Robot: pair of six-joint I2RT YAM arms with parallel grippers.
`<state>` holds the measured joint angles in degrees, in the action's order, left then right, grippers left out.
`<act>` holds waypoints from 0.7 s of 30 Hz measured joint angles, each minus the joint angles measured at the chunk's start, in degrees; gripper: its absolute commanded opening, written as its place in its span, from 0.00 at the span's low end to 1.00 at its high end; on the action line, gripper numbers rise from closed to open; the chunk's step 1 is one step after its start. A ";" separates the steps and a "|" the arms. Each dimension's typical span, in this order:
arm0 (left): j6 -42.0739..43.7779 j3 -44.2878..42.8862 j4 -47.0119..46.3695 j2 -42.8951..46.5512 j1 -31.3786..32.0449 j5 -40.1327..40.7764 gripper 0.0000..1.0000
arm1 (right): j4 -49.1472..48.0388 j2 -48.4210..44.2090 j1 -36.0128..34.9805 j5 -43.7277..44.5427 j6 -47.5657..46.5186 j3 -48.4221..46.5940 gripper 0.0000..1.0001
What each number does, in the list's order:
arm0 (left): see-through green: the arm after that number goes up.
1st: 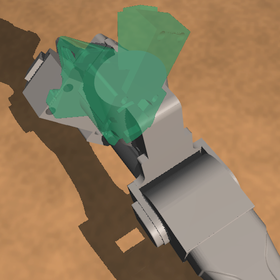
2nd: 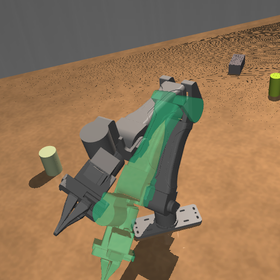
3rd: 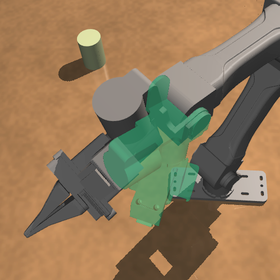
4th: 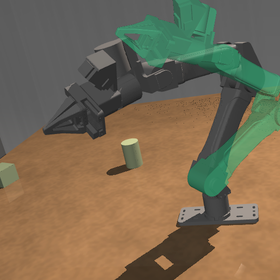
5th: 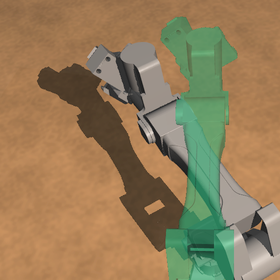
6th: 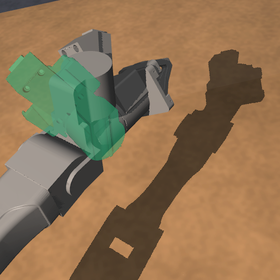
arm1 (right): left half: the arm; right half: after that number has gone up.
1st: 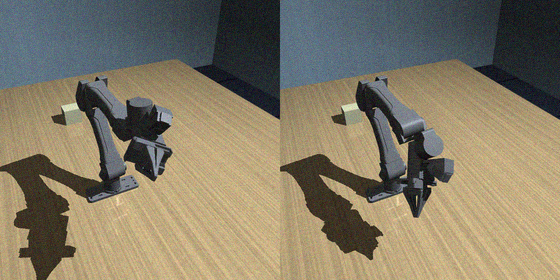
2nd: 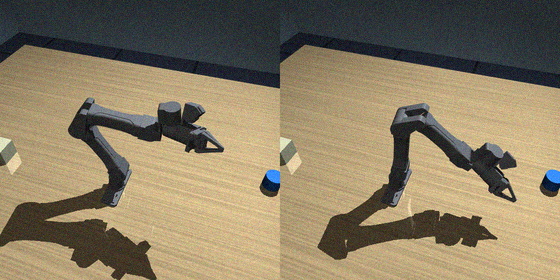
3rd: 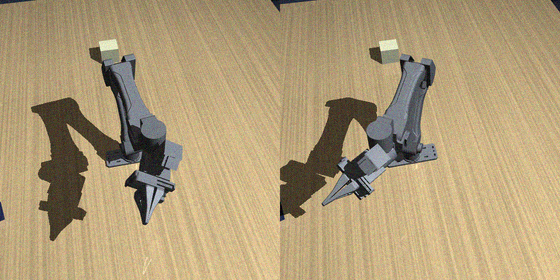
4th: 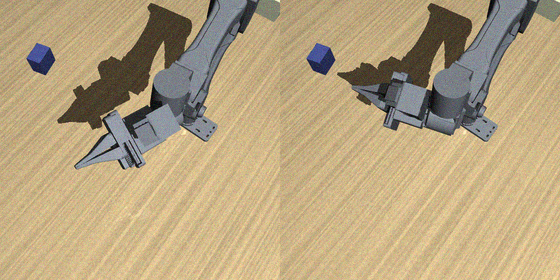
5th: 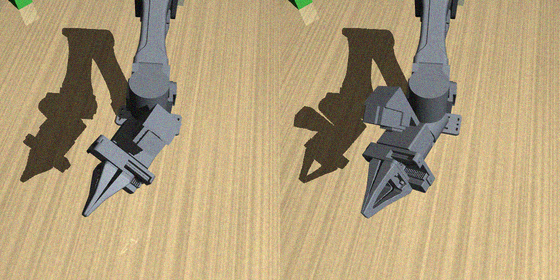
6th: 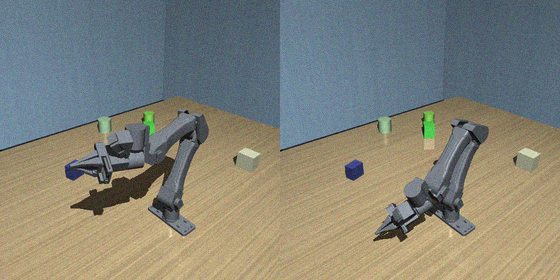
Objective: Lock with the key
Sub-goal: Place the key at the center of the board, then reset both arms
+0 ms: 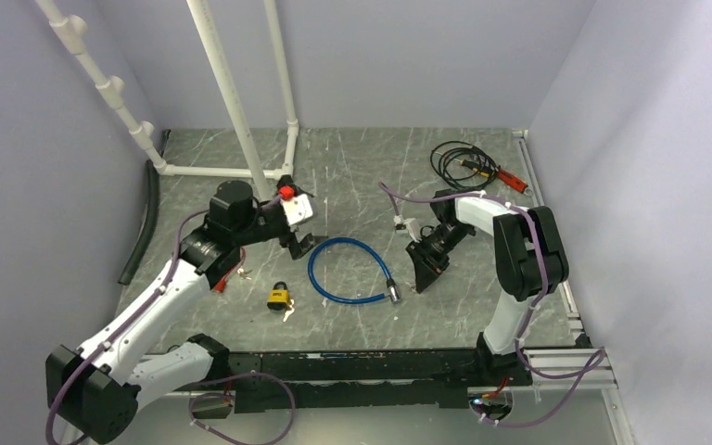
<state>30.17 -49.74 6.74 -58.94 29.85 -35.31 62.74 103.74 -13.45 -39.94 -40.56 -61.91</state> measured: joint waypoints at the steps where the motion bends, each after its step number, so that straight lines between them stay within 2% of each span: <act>1: -2.67 0.22 1.11 0.76 -0.76 2.05 0.99 | -0.33 0.07 -0.20 0.37 0.00 0.02 0.38; 3: -7.52 0.81 3.39 2.38 -2.14 5.60 0.99 | -0.81 0.09 -0.48 0.92 0.17 0.07 0.43; 6: -14.88 1.20 8.07 5.49 -5.09 9.92 0.99 | -1.70 -0.04 -0.57 1.20 0.57 0.24 0.60; 9: -20.74 0.83 12.61 7.82 -10.73 12.85 0.99 | -3.21 -2.29 -0.31 1.57 1.77 0.98 0.71; 12: -26.36 -3.17 20.13 6.58 -17.94 14.84 0.99 | -4.31 -7.65 1.16 1.49 3.15 1.09 0.86; 15: -31.63 -11.08 30.23 1.07 -26.34 15.39 0.99 | -5.60 -14.14 5.18 0.57 4.66 0.72 0.99; 21: -33.94 -20.02 46.25 -10.03 -42.05 11.54 0.99 | -12.26 -21.57 17.55 -0.11 10.08 -2.82 1.00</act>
<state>-3.77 -69.76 52.99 -68.97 -12.21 -23.77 50.48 82.17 4.10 -40.05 -30.48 -64.73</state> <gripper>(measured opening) 0.995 0.994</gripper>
